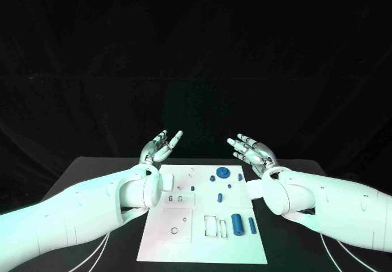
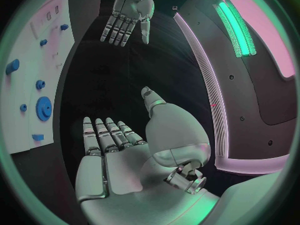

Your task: Assemble the parts on the task board

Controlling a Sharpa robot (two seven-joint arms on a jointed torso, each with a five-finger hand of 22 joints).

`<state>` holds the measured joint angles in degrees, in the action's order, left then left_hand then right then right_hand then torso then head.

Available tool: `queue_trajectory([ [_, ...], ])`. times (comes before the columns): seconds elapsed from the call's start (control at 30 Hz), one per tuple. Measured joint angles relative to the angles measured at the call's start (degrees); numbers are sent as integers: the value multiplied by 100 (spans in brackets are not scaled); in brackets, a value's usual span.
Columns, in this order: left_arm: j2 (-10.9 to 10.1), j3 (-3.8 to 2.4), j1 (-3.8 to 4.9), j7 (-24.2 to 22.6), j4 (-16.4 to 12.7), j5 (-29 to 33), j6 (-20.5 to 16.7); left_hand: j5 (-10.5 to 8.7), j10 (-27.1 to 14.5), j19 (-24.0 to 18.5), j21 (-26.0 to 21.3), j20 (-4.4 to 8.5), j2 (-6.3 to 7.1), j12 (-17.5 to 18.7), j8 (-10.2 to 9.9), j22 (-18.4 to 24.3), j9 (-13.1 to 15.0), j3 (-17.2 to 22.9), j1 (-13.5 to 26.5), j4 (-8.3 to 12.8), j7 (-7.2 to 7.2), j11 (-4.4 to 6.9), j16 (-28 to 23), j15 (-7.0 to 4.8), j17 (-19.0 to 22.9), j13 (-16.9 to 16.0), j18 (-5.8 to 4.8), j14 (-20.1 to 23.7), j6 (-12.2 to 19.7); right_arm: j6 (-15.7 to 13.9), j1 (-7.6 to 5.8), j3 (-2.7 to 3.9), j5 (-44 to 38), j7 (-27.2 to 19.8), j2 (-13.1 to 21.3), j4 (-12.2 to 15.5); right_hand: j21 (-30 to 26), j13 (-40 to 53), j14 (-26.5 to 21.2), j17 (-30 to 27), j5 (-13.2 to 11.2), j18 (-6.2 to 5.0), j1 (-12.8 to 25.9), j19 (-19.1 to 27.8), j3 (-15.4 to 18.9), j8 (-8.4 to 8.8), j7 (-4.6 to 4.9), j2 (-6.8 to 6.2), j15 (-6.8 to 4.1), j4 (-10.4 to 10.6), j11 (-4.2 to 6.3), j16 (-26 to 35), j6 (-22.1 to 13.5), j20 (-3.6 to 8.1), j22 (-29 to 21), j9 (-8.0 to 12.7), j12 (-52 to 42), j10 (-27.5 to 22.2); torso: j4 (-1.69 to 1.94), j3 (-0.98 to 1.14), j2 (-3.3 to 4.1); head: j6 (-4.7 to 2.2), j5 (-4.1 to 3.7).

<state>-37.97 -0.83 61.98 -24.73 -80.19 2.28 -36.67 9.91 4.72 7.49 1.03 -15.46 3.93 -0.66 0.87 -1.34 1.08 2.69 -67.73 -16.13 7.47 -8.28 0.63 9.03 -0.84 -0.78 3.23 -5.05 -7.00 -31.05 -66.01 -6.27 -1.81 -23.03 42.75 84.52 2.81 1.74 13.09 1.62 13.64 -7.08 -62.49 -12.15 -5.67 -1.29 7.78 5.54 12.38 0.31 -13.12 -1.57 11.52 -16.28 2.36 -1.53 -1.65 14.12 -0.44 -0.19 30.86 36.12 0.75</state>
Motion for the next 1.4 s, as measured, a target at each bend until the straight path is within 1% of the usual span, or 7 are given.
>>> queue_trajectory([
  [0.3, -187, -1, 0, 89, -193, 38, 182, 29, 538, 89, 88, -121, -183, -103, 113, -36, 74, 14, -466, -65, 34, -255, 106, 157, -73, -77, 355, -483, -602, 779, -182, -147, -396, 329, -17, -172, 282, 81, 1170, 86, 55, -2, -498, -509, -24, -149, 64, 29, 85, -281, -111, -140, 850, -37, 125, -82, -130, 1104, -1, 0, 4, 20, -32],
  [0.53, -558, -21, 41, 57, -367, 59, 270, 29, 2929, 1509, 631, -147, -235, -584, 504, -294, 257, 2, -1036, -12, 170, -570, 513, 395, -255, -270, 441, -2511, -2459, 741, -351, -115, -1341, 309, 115, -359, 595, 149, 2392, 156, 55, -1, -786, -1127, -92, -273, 135, 30, 30, -492, -66, -277, 1805, -39, 253, -147, -265, 2398, 33, 1, 58, 77, -158],
  [0.77, -781, -25, 177, 31, -574, 32, 334, 28, 4596, 3205, 1288, -126, -187, -845, 794, -503, 343, -98, -1452, 113, 444, -347, 854, 123, -397, -322, 439, -4420, -4135, 707, -481, -120, -2082, 333, 212, -388, 1065, 182, 3490, 193, 55, -180, -1008, -2115, -260, -403, 297, -62, -137, -754, 84, -387, 3040, -29, 427, -207, -370, 3501, 71, 0, 164, 82, -205],
  [1.03, -1134, -24, 313, 52, -1029, -46, 456, 28, 5268, 3756, 1507, -102, -171, -866, 863, -517, 340, -197, -1669, 212, 466, -142, 1010, -115, -561, -366, 663, -5233, -4642, 758, -680, -119, -3346, 593, 267, -478, 1533, 188, 4540, 243, 54, -267, -1204, -2989, -632, -466, 502, -198, -398, -1122, 306, -539, 4033, 131, 576, -223, -370, 4428, 109, -12, 347, 63, -225],
  [1.27, -1513, -25, 434, 129, -1660, -182, 658, 28, 5547, 4045, 1644, -29, -144, -866, 867, -545, 359, -256, -1723, 221, 381, -42, 1110, -257, -714, -389, 662, -5620, -4823, 962, -883, -110, -5248, 1241, 189, -506, 2143, 229, 5508, 426, 137, -267, -1108, -3796, -843, -510, 339, -490, -713, -1288, 522, -781, 4593, 437, 847, -259, -345, 5062, 150, -41, 594, -5, -278],
  [1.33, -1598, -24, 464, 153, -1828, -218, 720, 28, 5548, 4044, 1644, -29, -144, -866, 867, -545, 360, -256, -1724, 221, 381, -40, 1110, -257, -714, -390, 663, -5620, -4823, 1020, -914, -110, -5827, 1473, 139, -515, 2911, 301, 6520, 802, 317, -269, -1028, -4567, -851, -510, 157, -735, -1048, -1346, 751, -1171, 4960, 800, 1256, -283, -345, 5535, 165, -54, 671, -25, -307],
  [1.4, -1659, -24, 493, 171, -1951, -245, 768, 28, 5548, 4044, 1644, -29, -121, -866, 866, -545, 359, -272, -1746, 205, 381, -40, 1110, -257, -713, -389, 662, -5620, -4823, 1066, -935, -110, -6318, 1679, 84, -541, 3221, 320, 6935, 1016, 390, -268, -996, -4817, -844, -510, 95, -778, -1161, -1352, 815, -1391, 5038, 915, 1436, -283, -329, 5615, 177, -66, 733, -42, -330],
])
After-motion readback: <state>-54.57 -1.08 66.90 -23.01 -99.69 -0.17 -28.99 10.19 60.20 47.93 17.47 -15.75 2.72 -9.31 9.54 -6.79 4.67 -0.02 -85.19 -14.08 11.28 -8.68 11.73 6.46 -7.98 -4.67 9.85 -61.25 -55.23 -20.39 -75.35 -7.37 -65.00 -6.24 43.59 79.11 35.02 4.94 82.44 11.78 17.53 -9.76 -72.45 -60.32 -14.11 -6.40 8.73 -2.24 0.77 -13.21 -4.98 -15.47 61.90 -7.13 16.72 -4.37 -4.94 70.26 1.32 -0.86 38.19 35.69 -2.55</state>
